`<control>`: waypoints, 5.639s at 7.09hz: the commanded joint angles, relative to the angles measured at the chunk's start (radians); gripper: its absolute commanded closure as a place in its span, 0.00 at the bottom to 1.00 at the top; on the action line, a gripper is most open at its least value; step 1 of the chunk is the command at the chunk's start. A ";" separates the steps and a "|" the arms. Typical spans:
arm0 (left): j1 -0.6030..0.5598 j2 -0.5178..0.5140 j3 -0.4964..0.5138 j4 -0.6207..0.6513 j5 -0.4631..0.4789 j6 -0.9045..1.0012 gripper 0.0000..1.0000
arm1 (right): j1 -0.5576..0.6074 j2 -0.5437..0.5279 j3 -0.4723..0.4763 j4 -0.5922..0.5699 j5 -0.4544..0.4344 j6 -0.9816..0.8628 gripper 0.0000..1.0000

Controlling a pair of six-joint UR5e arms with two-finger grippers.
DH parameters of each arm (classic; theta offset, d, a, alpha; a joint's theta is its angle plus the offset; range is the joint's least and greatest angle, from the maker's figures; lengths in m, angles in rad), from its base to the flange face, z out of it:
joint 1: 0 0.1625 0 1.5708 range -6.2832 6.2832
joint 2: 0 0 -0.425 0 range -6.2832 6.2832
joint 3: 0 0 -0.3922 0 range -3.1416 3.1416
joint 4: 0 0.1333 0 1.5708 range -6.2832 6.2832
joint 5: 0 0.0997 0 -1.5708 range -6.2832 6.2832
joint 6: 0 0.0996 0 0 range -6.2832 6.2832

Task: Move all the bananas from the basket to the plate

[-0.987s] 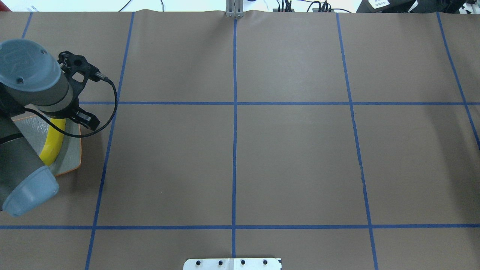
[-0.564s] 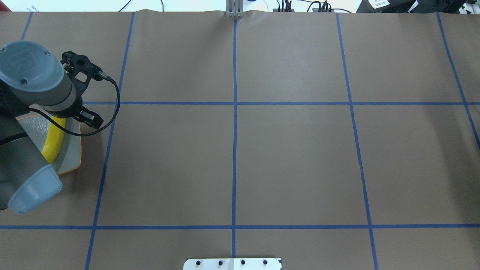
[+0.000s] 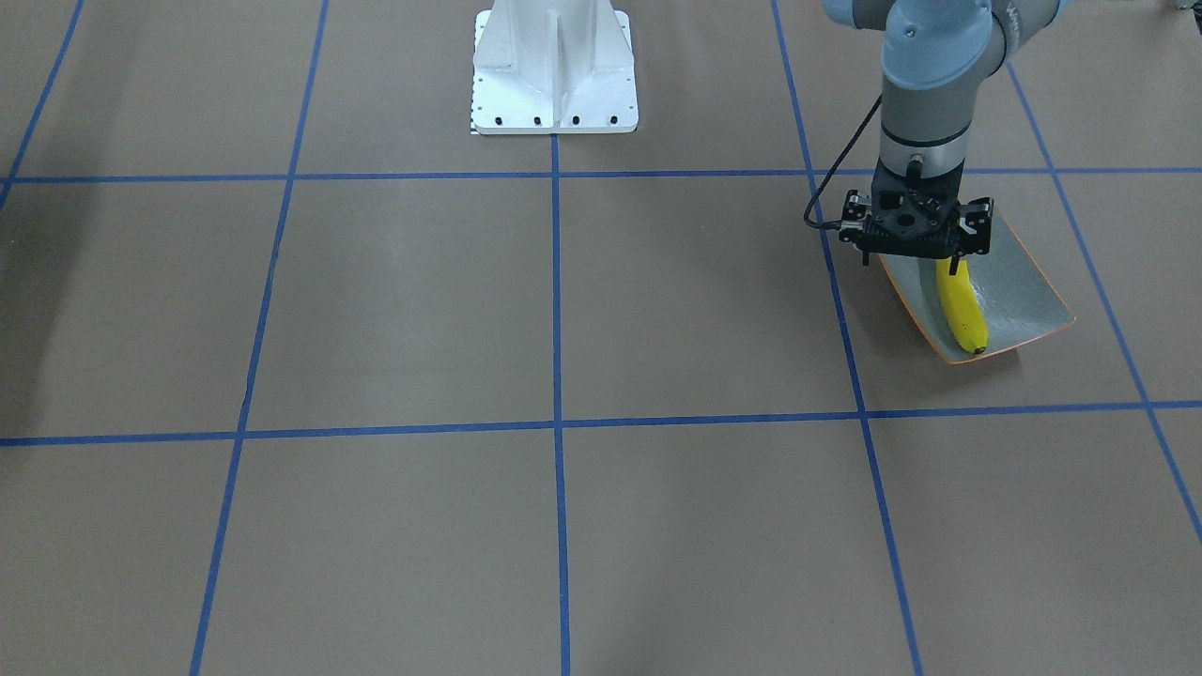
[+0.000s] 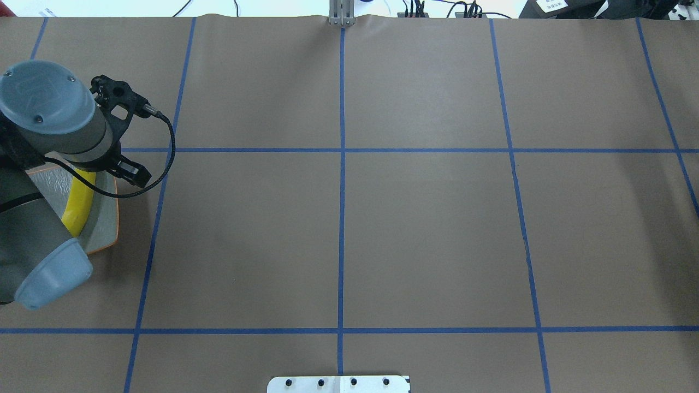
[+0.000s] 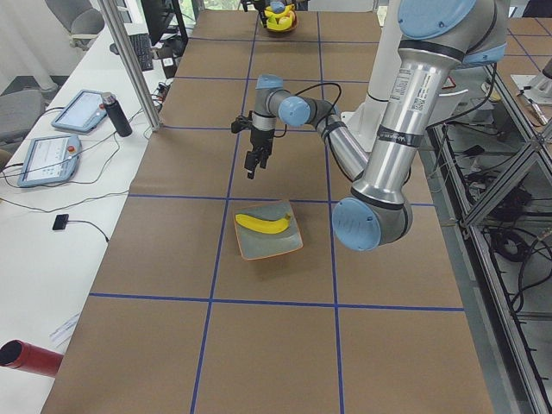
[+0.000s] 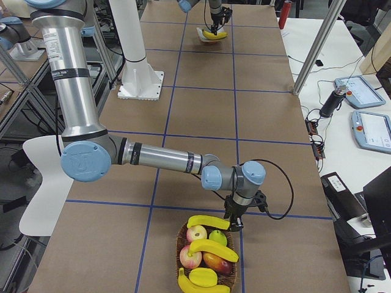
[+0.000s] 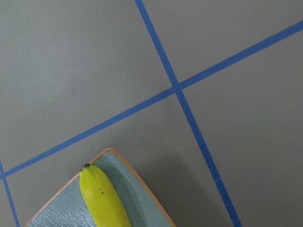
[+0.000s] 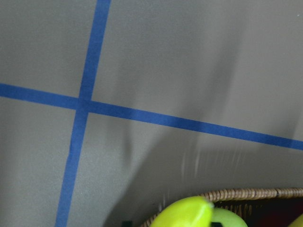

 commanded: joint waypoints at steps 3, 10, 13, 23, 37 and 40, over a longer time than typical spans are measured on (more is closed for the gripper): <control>0.007 0.000 0.001 -0.002 0.000 -0.009 0.00 | 0.000 -0.001 0.001 0.002 0.001 0.000 0.85; 0.032 0.000 0.000 0.000 0.000 -0.048 0.00 | 0.031 0.008 0.050 -0.009 0.012 -0.003 1.00; 0.049 0.000 0.000 -0.002 0.002 -0.063 0.00 | 0.075 0.017 0.098 -0.076 0.044 -0.001 1.00; 0.061 -0.129 0.011 -0.005 -0.052 -0.201 0.00 | -0.052 0.229 0.399 -0.327 0.354 0.582 1.00; 0.157 -0.318 0.250 -1.101 -0.308 -1.209 0.00 | -0.491 0.361 0.638 -0.029 0.319 1.416 1.00; 0.176 -0.368 0.299 -1.105 -0.307 -1.209 0.00 | -0.534 0.402 0.642 -0.029 0.279 1.455 1.00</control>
